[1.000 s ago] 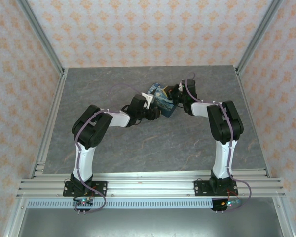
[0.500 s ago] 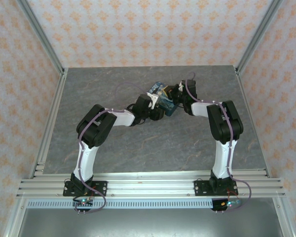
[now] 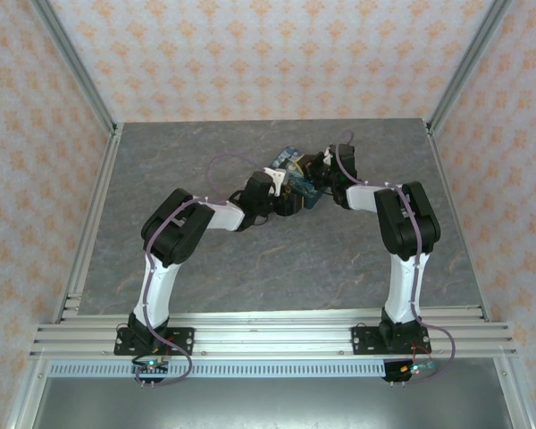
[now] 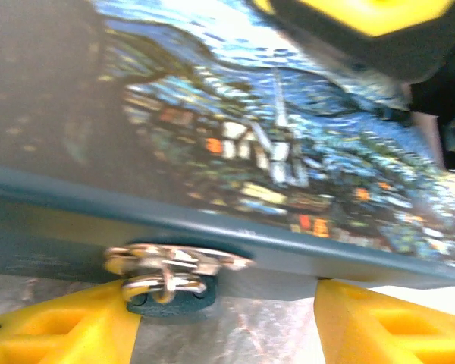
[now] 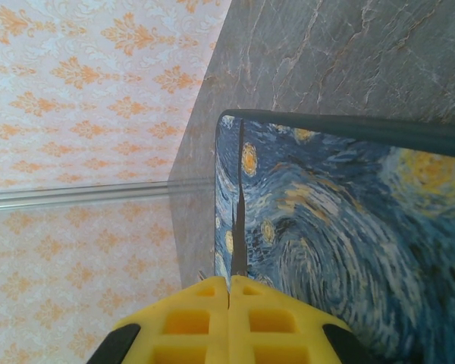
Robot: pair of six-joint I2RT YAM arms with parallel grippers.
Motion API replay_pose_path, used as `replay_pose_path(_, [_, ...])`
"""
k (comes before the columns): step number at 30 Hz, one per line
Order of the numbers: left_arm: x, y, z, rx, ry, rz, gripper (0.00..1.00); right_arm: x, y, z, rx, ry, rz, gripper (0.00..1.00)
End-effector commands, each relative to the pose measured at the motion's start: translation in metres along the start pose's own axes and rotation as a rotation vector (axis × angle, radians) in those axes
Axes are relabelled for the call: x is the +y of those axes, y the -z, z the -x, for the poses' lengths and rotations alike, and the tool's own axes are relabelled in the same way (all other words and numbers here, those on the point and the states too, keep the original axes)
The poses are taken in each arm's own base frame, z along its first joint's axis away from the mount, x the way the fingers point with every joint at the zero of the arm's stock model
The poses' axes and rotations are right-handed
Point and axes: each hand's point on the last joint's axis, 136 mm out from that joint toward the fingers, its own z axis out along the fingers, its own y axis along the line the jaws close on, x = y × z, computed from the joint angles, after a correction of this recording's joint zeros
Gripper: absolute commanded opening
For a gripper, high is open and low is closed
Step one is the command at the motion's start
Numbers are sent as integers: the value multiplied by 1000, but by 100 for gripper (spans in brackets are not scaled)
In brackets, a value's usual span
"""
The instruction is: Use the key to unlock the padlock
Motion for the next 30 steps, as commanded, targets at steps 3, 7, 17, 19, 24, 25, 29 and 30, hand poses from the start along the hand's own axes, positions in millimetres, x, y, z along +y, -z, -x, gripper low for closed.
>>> replay_pose_path(3, [-27,1,10,-67,69,-141,61,-52,-5,-16,47,-47,-125,0])
replay_pose_path(7, [-22,0,11,-71,96,-129,61,-54,-5,-16,47,-50,-126,0])
replay_pose_path(17, [-14,-6,11,-146,278,-157,64,-57,-6,-17,45,-58,-126,0])
replay_pose_path(19, [-16,-3,15,-180,320,-186,64,-57,-5,-17,46,-59,-127,0])
replay_pose_path(24, [-22,7,26,-255,381,-236,63,-58,-5,-17,47,-60,-128,0])
replay_pose_path(25, [-22,10,28,-267,389,-238,63,-58,-5,-18,47,-59,-128,0])
replay_pose_path(29, [-16,13,30,-303,443,-218,62,-58,-6,-17,47,-60,-126,0])
replay_pose_path(30, [-13,12,29,-308,462,-212,62,-59,-6,-18,47,-61,-128,0])
